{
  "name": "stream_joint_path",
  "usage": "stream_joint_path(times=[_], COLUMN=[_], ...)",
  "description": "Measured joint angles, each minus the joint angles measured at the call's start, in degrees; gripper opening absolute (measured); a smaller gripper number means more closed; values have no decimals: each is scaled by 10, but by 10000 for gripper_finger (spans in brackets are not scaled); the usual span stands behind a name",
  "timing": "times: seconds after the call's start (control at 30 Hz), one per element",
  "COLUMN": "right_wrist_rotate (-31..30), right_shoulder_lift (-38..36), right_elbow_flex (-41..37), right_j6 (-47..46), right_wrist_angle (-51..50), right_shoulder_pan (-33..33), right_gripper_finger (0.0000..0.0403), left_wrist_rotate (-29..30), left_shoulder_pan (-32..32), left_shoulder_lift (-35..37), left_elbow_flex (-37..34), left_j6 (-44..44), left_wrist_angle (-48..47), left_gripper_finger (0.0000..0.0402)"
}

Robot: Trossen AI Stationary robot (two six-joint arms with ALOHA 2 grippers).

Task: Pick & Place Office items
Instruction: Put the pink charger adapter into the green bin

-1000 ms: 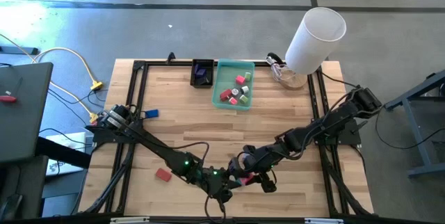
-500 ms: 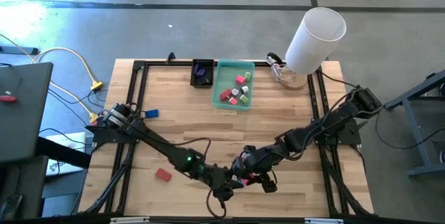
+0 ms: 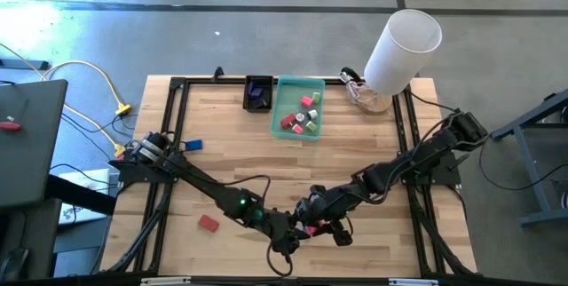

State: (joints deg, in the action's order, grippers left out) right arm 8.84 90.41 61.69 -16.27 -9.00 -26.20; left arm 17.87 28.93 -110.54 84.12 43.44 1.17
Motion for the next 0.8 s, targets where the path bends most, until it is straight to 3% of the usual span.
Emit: stream_joint_path(times=[0.23,0.43,0.8], right_wrist_rotate=[1,6,4], right_shoulder_lift=[0,0,0], right_elbow_flex=[0,0,0], right_j6=[0,1,1], right_wrist_angle=[-1,-6,-3], right_shoulder_pan=[0,-1,-1], right_gripper_finger=[135,135,135], left_wrist_rotate=[-2,-46,-52], left_shoulder_pan=[-1,-10,-12], left_shoulder_lift=[0,0,1], left_elbow_flex=[0,0,0], left_j6=[10,8,8], left_wrist_angle=[4,12,18], left_gripper_finger=[245,245,245])
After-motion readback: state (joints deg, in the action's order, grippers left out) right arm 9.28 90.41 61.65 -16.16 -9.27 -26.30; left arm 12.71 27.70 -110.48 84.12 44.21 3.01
